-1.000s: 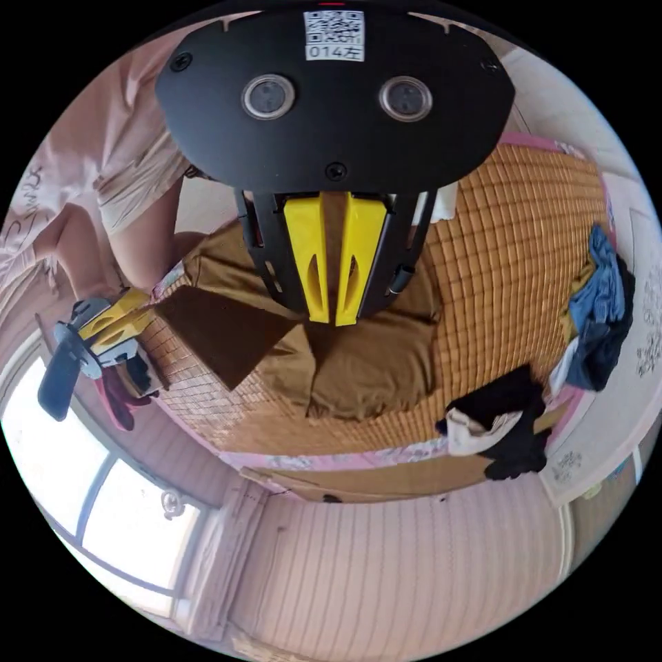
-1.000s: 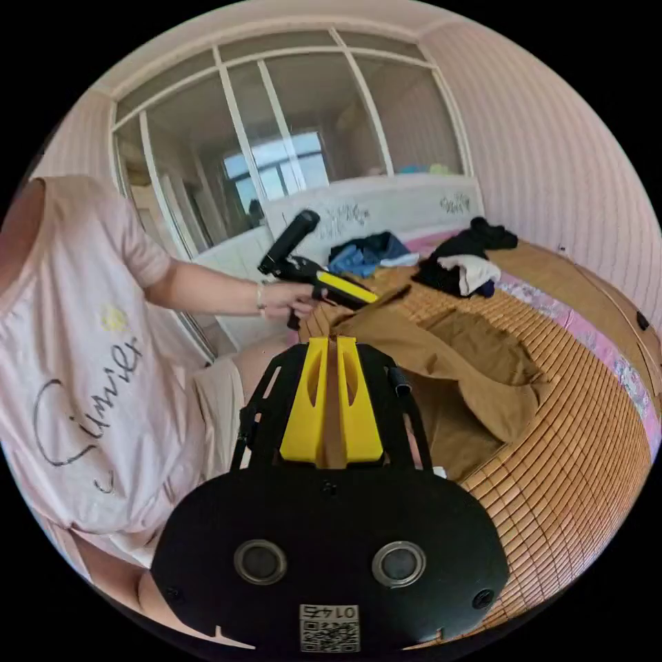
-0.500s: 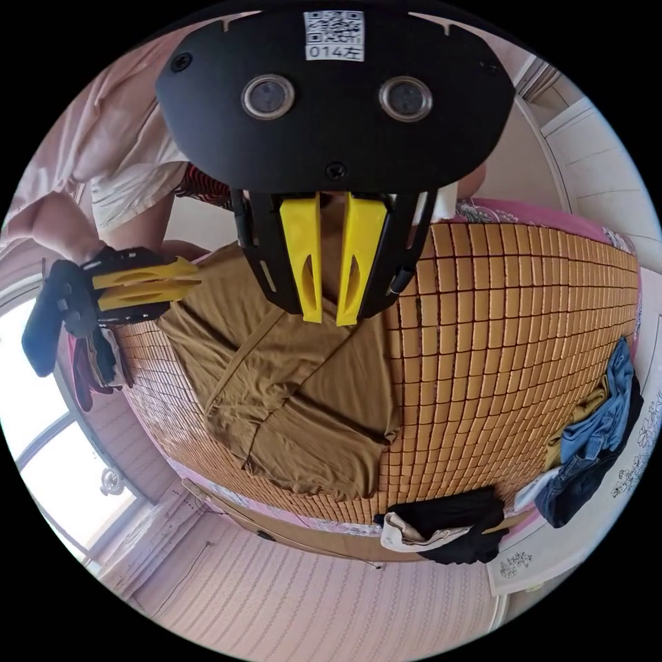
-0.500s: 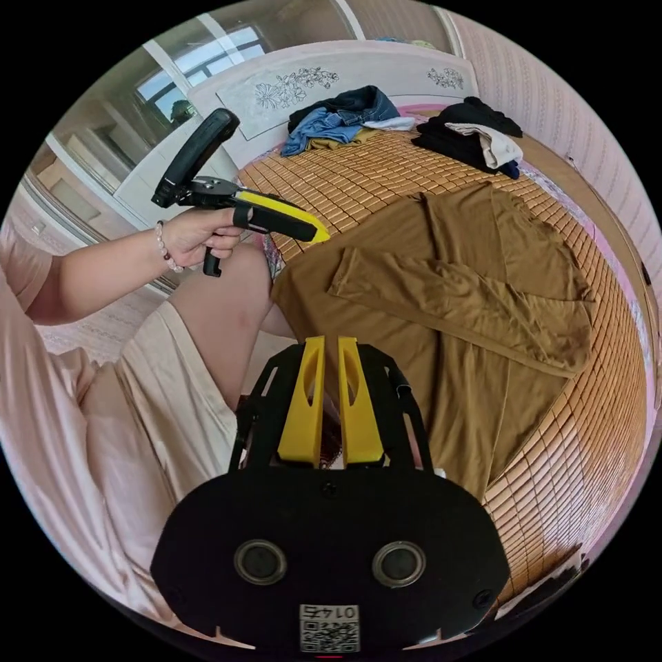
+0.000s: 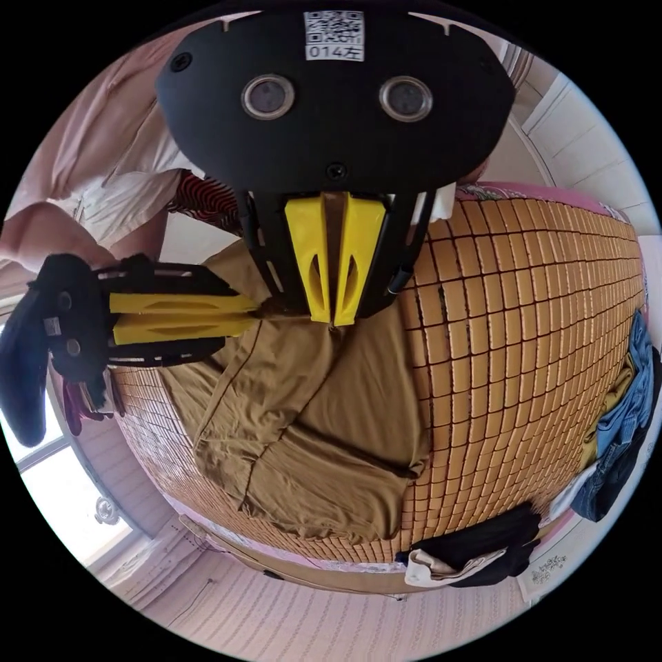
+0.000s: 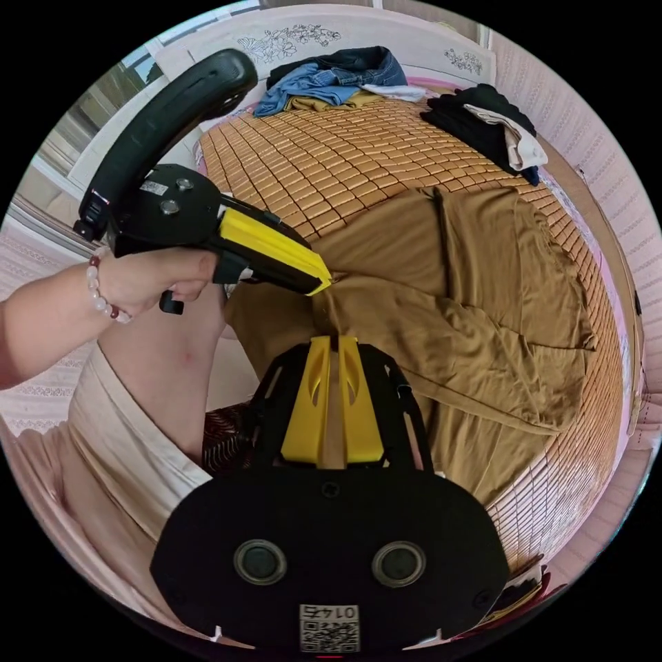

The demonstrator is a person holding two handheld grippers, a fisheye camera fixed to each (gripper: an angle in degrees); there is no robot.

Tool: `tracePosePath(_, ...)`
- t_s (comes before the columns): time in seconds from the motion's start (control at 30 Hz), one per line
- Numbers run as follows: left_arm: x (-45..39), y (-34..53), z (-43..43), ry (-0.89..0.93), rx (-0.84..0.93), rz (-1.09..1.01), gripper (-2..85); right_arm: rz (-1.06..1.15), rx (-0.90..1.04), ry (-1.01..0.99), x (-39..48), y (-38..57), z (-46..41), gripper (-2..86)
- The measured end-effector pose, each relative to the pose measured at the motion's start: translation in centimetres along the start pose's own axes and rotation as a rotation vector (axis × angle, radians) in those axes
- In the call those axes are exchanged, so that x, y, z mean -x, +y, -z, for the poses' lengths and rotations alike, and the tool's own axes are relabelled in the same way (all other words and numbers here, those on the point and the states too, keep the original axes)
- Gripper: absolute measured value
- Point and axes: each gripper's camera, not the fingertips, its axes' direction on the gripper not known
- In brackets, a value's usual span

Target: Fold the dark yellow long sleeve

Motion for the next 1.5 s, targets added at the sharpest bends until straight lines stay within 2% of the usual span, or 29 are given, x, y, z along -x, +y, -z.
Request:
tracePosePath(0.17, -0.5, 1.5, 3.5, 0.052, 0.008, -0.046, -1.0, 0.029, 0.000, -0.123, -0.5, 0.2, 4.0, 1.1)
tracePosePath(0.33, 0.7, 1.8, 2.9, 0.047, 0.091, -0.036, -0.8, 0.051, 0.071, -0.175, -0.1, -0.4, 3.1, 1.4)
tracePosePath(0.5, 1.6, 1.3, 1.4, 0.032, 0.158, -0.039, 1.1, 0.058, 0.142, -0.141, 0.0, -0.6, 1.8, 3.3)
tracePosePath(0.57, 2.1, 1.2, 2.3, 0.031, 0.154, -0.039, 2.9, 0.061, 0.133, -0.199, -0.6, 0.3, 2.6, 5.3)
tracePosePath(0.7, 3.7, 1.1, 4.6, -0.119, 0.131, -0.052, 4.8, 0.061, 0.092, -0.279, -3.6, 2.0, 5.5, 8.1)
tracePosePath(0.8, 6.9, -0.1, 6.4, -0.162, 0.108, -0.027, 5.5, 0.003, 0.055, -0.188, -9.1, 3.1, 8.3, 9.8)
tracePosePath(0.93, 11.7, -5.4, 9.6, -0.081, -0.038, 0.012, 5.7, -0.237, -0.048, 0.050, -20.3, 4.3, 11.9, 10.0)
tracePosePath(1.07, 15.8, -13.0, 9.6, 0.078, -0.155, 0.091, 5.7, -0.589, -0.191, 0.034, -31.8, 6.7, 13.0, 8.7)
tracePosePath(1.13, 16.7, -16.3, 8.7, 0.115, -0.186, 0.089, 5.7, -0.668, -0.206, 0.033, -35.0, 7.3, 12.7, 8.7)
tracePosePath(1.37, 18.8, -27.4, 4.0, 0.127, -0.161, 0.149, 7.7, -0.705, -0.154, 0.009, -41.0, 6.7, 10.1, 13.0)
tracePosePath(1.5, 19.1, -30.8, 2.8, 0.149, -0.180, 0.189, 8.5, -0.718, -0.135, -0.029, -42.4, 7.3, 9.3, 6.2)
